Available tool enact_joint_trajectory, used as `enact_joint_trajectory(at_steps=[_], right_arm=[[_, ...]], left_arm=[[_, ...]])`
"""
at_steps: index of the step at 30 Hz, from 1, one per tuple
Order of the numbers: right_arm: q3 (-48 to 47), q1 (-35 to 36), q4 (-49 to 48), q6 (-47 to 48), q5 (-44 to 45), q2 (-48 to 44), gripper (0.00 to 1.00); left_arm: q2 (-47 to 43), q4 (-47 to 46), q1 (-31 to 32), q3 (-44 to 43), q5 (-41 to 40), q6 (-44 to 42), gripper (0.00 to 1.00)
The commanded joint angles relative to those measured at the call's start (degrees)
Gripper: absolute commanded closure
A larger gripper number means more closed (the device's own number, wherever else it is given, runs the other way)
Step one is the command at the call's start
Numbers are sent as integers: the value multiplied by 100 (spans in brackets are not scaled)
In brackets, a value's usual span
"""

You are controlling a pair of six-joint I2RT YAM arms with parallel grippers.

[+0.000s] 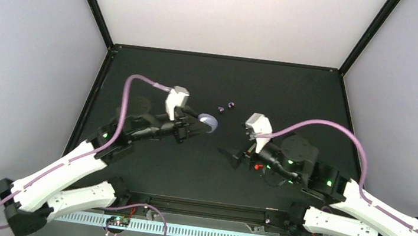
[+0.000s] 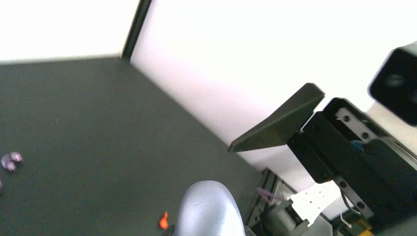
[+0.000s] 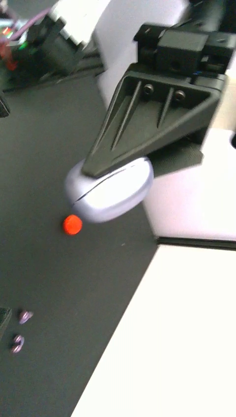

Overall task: Insert the wireless bluetooth earbuds into the charging case
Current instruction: Pick up the charging case at the center of the board.

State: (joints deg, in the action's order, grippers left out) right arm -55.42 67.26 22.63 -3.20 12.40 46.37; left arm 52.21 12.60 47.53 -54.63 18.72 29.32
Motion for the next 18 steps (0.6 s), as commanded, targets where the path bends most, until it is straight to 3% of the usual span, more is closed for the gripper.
enact_joint_trajectory(at_steps=[1, 11, 18], right_arm=[[81, 32, -645, -979, -508, -447, 1], [-185, 31, -1338, -1805, -1796, -309, 1], [-762, 29, -1358, -1881, -2557, 456, 3]], left_arm=[[-1015, -933, -75, 482, -395, -464, 98], [-2899, -2606, -70, 2104, 317, -1181, 98], [-2902, -3157, -61, 2230, 1110, -1202, 99]])
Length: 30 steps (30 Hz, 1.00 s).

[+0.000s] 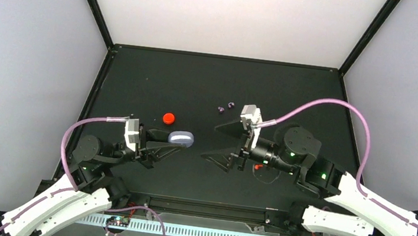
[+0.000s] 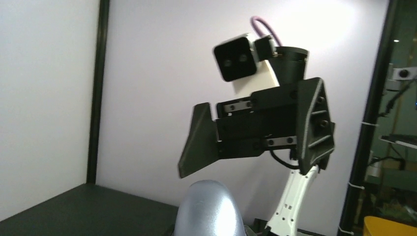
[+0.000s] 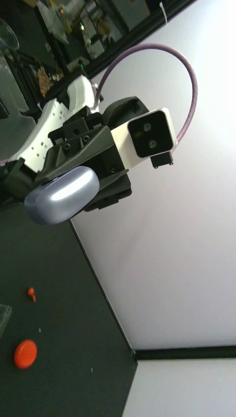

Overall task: Insert the wireless bluetooth earbuds into the charging case
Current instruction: Pick up the charging case at the center of the board, then open the charging case.

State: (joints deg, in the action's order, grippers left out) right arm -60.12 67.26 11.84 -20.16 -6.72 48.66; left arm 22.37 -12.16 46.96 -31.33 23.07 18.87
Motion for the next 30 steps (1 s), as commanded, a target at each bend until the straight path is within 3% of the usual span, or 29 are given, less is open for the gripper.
enact_joint_trajectory(at_steps=[1, 7, 15, 30], right_arm=[[-329, 32, -350, -216, -713, 272, 4], [-591, 32, -110, -63, -584, 408, 11], [-814, 40, 105, -67, -1055, 697, 17], [-1416, 346, 848, 422, 10, 1138, 11]], left_arm=[[133, -747, -11, -123, 835, -107, 98], [317, -1104, -10, -120, 1439, 353, 98], [427, -1190, -10, -242, 1725, 448, 98], [642, -933, -11, -611, 1854, 215, 98]])
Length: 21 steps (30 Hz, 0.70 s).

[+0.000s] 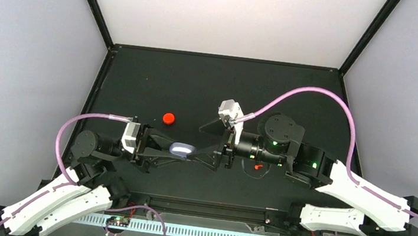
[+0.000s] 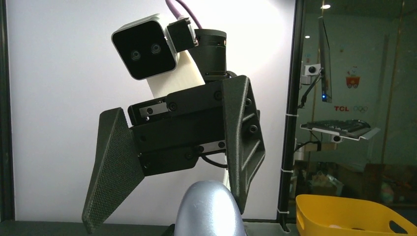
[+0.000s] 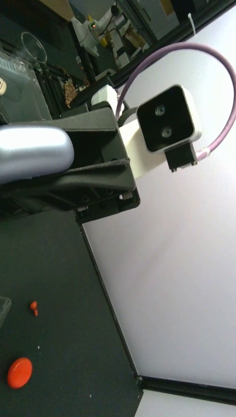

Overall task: Insert the wireless bluetooth earbuds into the charging case
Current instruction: Open the charging case.

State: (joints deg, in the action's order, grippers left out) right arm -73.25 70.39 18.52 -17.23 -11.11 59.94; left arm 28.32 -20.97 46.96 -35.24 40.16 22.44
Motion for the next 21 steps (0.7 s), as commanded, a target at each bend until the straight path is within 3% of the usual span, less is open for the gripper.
enact_joint_trajectory(at_steps=[1, 21], right_arm=[[-114, 42, 185, 127, 497, 26, 11], [-260, 38, 460, -39, 1721, 184, 11]], left_arm=[[43, -52, -11, -227, 155, -151, 99], [-17, 97, -9, -195, 296, -170, 98]])
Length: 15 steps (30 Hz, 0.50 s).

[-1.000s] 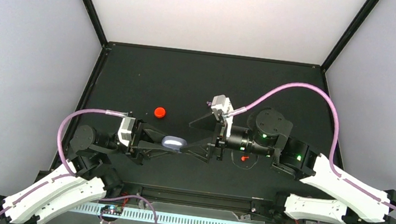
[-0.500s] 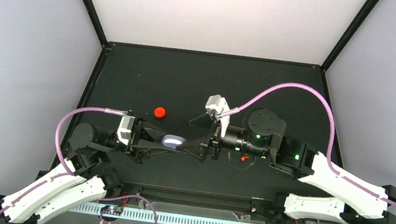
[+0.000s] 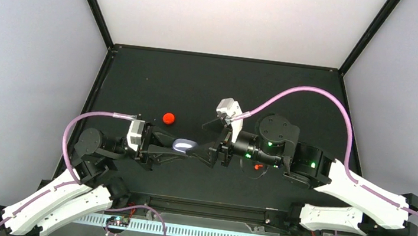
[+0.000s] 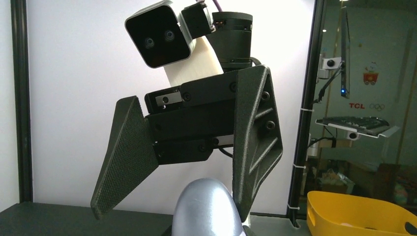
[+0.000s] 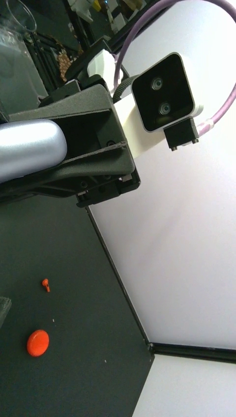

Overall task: Insert the wireless bluetooth earbuds into the charging case
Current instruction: Open the charging case.

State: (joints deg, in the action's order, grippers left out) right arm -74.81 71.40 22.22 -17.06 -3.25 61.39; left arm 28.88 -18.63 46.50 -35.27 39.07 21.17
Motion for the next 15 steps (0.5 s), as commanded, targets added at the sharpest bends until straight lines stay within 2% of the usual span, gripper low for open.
enact_joint_trajectory(at_steps=[1, 15], right_arm=[[-104, -64, 88, -71, 973, 29, 11], [-78, -67, 89, -225, 1245, -24, 11]], left_arm=[[-90, -115, 35, -181, 406, -43, 98], [-230, -37, 37, -64, 353, -44, 98]])
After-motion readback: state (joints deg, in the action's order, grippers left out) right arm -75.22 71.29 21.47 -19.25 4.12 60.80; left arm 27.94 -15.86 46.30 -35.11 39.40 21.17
